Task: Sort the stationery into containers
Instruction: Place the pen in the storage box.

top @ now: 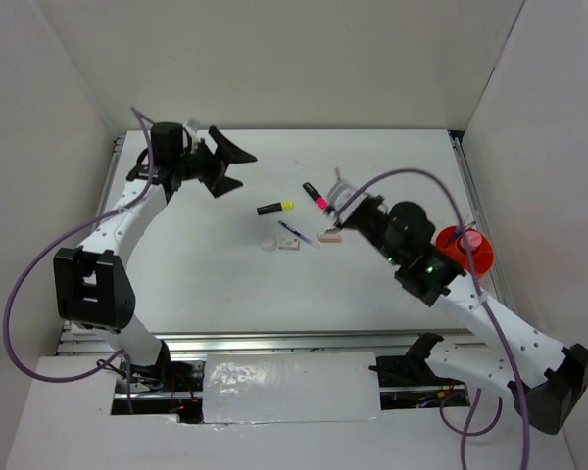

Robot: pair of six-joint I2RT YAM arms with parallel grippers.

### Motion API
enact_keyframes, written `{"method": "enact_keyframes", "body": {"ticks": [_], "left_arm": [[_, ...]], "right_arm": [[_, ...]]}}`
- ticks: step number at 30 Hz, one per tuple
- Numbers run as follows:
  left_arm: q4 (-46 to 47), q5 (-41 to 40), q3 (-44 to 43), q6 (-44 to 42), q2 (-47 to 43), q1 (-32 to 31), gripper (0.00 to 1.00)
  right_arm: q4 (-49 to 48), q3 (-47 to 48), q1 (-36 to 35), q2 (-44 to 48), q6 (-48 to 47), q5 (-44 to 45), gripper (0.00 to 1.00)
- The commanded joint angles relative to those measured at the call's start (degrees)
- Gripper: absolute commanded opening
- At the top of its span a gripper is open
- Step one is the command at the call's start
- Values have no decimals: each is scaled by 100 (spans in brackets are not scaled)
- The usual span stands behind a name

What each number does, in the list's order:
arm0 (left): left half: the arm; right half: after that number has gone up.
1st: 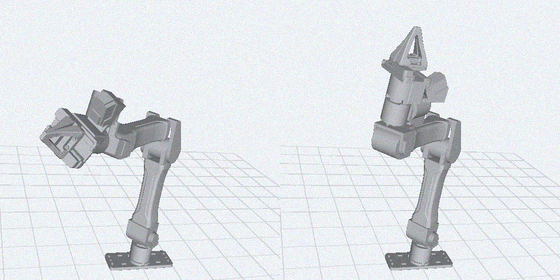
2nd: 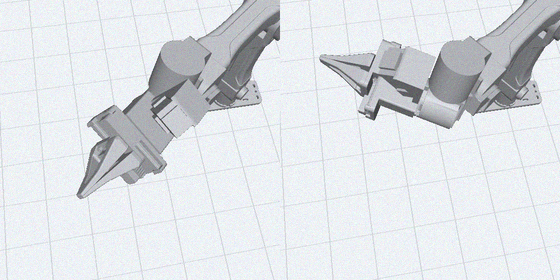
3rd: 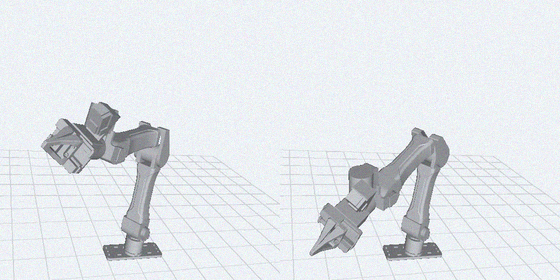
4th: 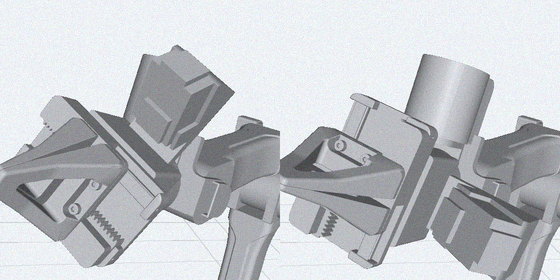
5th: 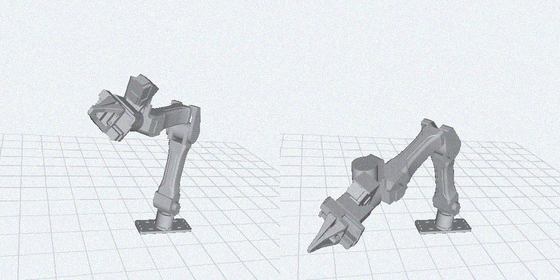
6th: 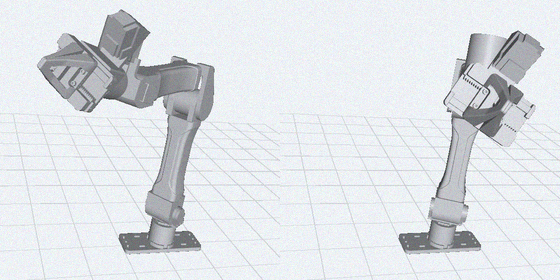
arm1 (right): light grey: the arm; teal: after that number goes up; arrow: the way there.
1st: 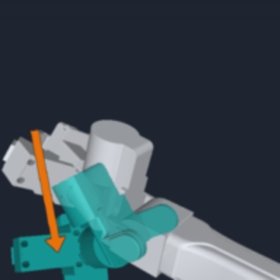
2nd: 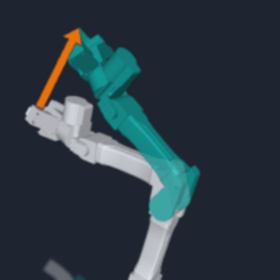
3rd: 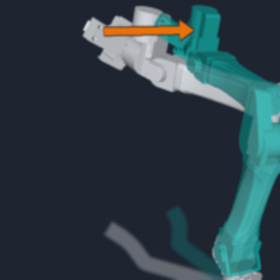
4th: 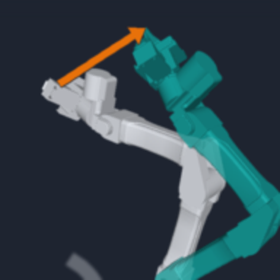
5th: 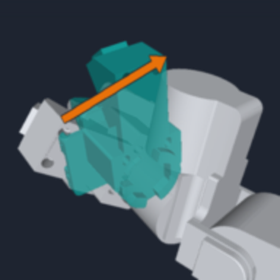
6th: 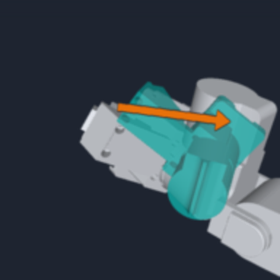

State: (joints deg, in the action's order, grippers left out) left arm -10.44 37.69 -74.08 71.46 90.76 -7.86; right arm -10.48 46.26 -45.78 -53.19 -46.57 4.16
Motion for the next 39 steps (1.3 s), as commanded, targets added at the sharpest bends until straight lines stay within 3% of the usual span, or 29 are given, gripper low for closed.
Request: {"method": "enact_keyframes", "body": {"ticks": [1, 2, 5, 11, 15, 24, 32, 39], "left_arm": [[-1204, -953, -1413, -3037, 231, -189, 99], [-1563, -1461, -1599, -3416, 266, -433, 99], [-1489, -1940, -1829, -4707, 276, -883, 99], [-294, -1477, -1100, -5537, 56, -1314, 92], [-729, -1387, -1547, -5880, 389, -1517, 92], [-828, -1309, -1636, -6293, 609, -1675, 99], [-775, -1089, -1556, -6548, 750, -1675, 99], [-758, -1080, -1495, -6645, 812, -1684, 99]], "right_arm": [[2192, 989, 1129, 169, 1675, 51, 0], [2591, 1138, 1776, 160, 2025, -90, 0], [3761, 1517, 2676, 151, 2423, -616, 0], [4967, 1868, 4856, 81, 2380, -1619, 0], [5608, 2062, 6069, -262, 2293, -2138, 0], [5601, 1931, 6801, -666, 2134, -2578, 0], [5347, 2229, 7170, -1290, 2442, -2842, 0], [5838, 2862, 7540, -1633, 2407, -3263, 0]]}}
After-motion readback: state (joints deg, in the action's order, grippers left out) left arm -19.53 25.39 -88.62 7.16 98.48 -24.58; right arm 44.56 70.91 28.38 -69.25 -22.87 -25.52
